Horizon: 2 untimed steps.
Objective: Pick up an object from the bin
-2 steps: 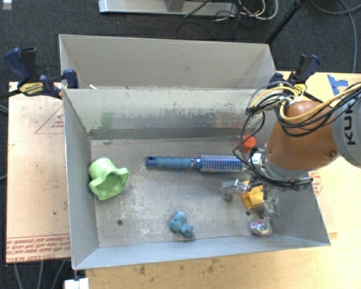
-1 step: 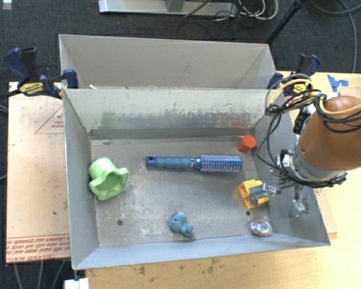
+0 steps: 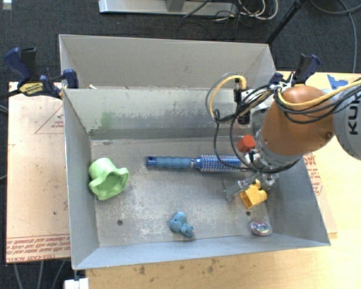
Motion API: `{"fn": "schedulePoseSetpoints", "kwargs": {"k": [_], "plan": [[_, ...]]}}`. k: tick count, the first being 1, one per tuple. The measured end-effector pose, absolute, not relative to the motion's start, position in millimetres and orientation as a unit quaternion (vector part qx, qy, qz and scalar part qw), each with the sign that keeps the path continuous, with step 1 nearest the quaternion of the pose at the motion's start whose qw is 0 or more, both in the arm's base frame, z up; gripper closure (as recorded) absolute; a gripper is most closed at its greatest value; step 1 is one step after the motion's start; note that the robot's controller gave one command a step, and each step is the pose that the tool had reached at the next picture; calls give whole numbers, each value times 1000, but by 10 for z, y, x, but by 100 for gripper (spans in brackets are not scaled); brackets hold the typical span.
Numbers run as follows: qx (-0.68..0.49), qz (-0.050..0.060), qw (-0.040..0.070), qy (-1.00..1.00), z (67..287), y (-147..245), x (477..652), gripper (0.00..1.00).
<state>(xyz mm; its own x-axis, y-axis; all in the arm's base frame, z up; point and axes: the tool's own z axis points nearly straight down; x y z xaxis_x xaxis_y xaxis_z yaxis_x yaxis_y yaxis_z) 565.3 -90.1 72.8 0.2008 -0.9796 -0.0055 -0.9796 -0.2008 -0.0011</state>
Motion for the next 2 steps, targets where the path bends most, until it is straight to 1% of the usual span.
{"fn": "schedulePoseSetpoints", "kwargs": {"k": [1, 2], "plan": [[-774, 1, 1, 634, 743, -923, 5656, 100], [-765, -3, 2, 644, 2011, -1247, 5378, 100]]}}
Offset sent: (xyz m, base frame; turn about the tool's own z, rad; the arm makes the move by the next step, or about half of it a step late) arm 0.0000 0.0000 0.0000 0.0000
